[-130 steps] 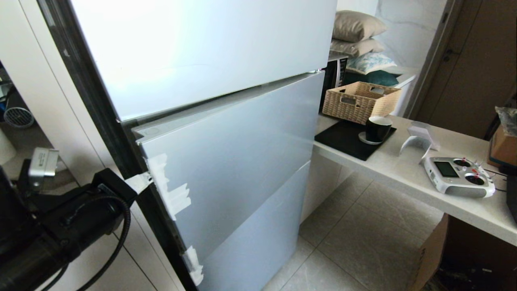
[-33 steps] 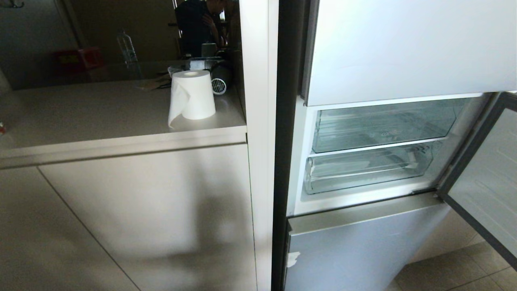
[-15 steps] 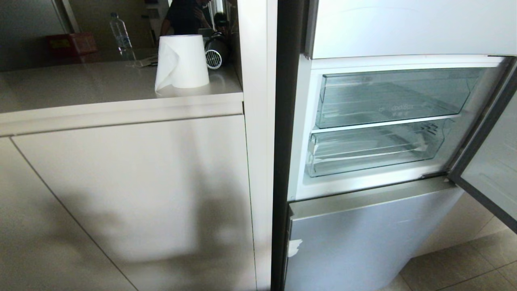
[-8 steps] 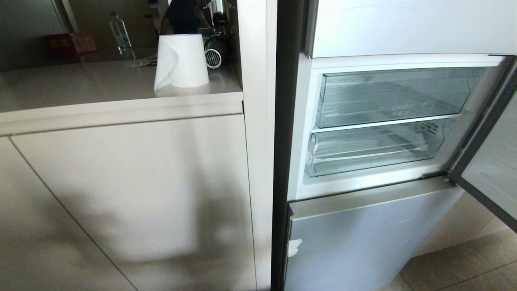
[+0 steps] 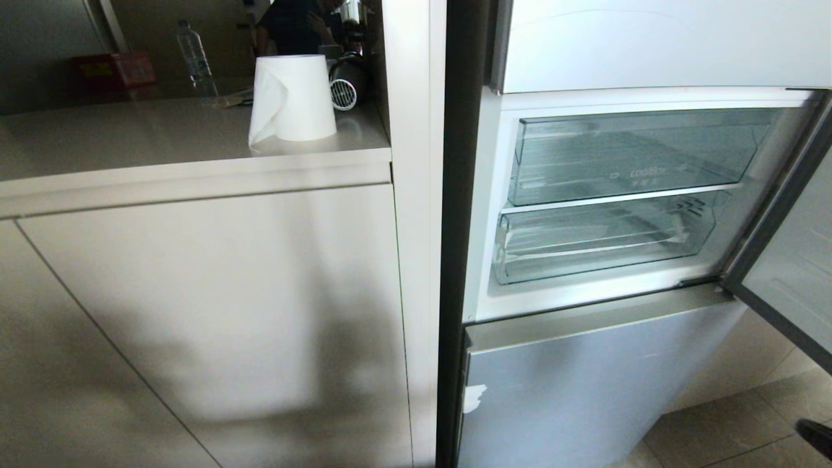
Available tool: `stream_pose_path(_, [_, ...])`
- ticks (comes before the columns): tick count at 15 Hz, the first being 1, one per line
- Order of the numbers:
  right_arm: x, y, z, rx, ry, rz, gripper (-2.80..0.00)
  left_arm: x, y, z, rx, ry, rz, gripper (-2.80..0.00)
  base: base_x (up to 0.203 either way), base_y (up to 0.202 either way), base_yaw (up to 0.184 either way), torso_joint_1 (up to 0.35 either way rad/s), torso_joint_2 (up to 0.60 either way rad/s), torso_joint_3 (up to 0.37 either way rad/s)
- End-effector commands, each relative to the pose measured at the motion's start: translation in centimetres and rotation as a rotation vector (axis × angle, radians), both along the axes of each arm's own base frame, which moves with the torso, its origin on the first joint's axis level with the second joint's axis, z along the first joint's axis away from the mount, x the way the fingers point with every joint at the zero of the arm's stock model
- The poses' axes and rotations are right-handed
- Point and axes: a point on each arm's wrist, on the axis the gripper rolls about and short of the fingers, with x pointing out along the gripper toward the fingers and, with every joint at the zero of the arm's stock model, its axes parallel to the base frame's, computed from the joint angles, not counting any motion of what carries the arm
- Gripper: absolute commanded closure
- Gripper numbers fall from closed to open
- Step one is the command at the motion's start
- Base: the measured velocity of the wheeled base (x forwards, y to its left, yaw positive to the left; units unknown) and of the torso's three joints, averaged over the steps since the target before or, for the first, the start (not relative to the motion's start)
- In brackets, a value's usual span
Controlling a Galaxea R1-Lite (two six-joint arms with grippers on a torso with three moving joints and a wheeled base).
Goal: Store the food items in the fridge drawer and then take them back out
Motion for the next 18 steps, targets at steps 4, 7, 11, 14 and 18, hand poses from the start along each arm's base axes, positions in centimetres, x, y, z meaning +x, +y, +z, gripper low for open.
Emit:
stream_pose_path(4, [14.2, 1.1, -1.9, 0.041, 0.283, 0.098, -2.8, 0.0, 0.0, 0.0, 0.0, 0.001, 0.0, 0.0, 0.0, 0.0, 0.0, 0.0, 0.0, 0.0])
stream_pose_path(7, [18.6, 5.9, -2.4, -0.006, 0.234, 0.198, -2.8, 0.0, 0.0, 0.0, 0.0, 0.0, 0.0, 0.0, 0.0, 0.0, 0.0, 0.0, 0.0, 0.0])
stream_pose_path(11, [19.4, 8.7, -0.6, -0.05, 0.068, 0.087, -2.8, 0.0, 0.0, 0.0, 0.0, 0.0, 0.0, 0.0, 0.0, 0.0, 0.0, 0.0, 0.0, 0.0])
stream_pose_path(14, [19.9, 8.8, 0.0, -0.072, -0.007, 0.058, -2.8, 0.0, 0.0, 0.0, 0.0, 0.0, 0.0, 0.0, 0.0, 0.0, 0.0, 0.0, 0.0, 0.0])
stream_pose_path(18, [21.6, 9.9, -1.2, -0.066, -0.068, 0.075, -2.8, 0.0, 0.0, 0.0, 0.0, 0.0, 0.0, 0.0, 0.0, 0.0, 0.0, 0.0, 0.0, 0.0])
